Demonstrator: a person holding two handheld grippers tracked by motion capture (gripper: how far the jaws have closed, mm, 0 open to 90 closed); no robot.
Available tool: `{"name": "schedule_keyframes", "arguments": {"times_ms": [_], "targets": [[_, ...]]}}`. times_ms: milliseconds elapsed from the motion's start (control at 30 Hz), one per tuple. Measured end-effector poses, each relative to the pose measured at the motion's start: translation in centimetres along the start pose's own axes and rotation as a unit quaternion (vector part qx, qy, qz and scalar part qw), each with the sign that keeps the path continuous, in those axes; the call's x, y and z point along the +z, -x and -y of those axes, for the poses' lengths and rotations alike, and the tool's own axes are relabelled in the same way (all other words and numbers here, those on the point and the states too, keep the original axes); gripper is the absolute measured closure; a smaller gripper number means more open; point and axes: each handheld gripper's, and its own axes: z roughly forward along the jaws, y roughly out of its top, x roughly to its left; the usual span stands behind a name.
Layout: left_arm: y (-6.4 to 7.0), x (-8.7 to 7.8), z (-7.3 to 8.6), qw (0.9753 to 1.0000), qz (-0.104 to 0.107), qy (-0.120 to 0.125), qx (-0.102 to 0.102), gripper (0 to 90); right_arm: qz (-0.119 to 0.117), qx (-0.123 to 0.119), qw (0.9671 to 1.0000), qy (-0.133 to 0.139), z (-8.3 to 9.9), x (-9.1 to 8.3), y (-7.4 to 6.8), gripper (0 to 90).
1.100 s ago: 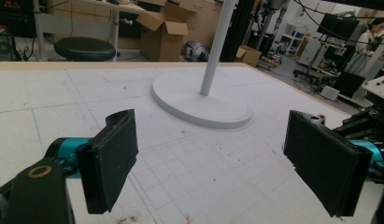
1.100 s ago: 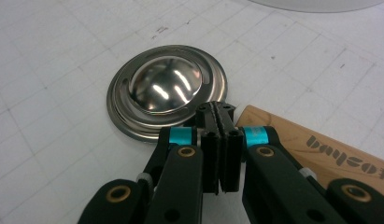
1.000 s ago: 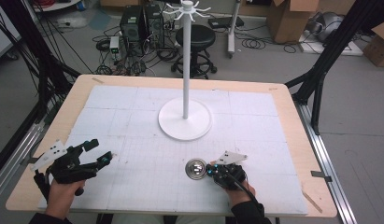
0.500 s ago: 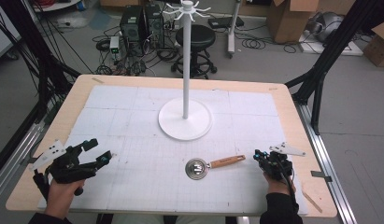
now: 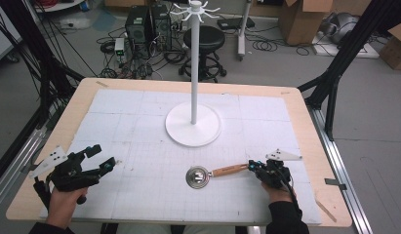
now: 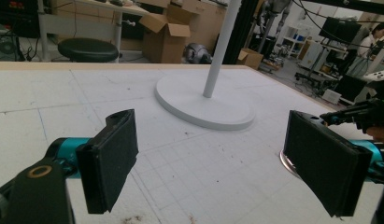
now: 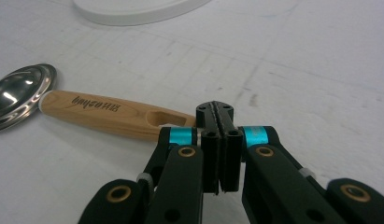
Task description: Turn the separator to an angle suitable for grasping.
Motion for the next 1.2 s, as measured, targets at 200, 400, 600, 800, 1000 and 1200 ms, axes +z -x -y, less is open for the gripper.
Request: {"name": "schedule_keyframes", "arguments": {"times_ms": [200,400,600,800,1000,1200], "targets": [[0.0,0.0,0.0,1.0,-0.001,0.001,0.0,18.1,-0.018,-0.012,0.9997,-0.005,-0.4,0.9,-1.6,89.6],[0.0,0.0,0.0,1.0,-0.002,0.0,0.0,18.1,-0.048,-0.018,0.9985,-0.017,-1.0,2.5,-3.8,89.5],[-0.1,-0.1,0.0,1.0,-0.002,0.001,-0.001,18.1,-0.082,-0.026,0.9961,-0.021,-1.6,4.2,-6.4,89.5],[-0.1,-0.2,0.0,1.0,-0.002,0.002,-0.002,18.1,-0.114,-0.041,0.9923,-0.026,-2.2,5.8,-9.3,89.5],[-0.1,-0.1,0.0,1.0,-0.001,-0.001,0.001,18.1,-0.134,-0.052,0.9892,-0.028,-2.7,7.2,-11.5,89.5],[-0.1,-0.1,0.0,1.0,-0.001,-0.001,0.001,18.1,-0.151,-0.061,0.9865,-0.016,-3.4,8.0,-12.7,89.4]]}}
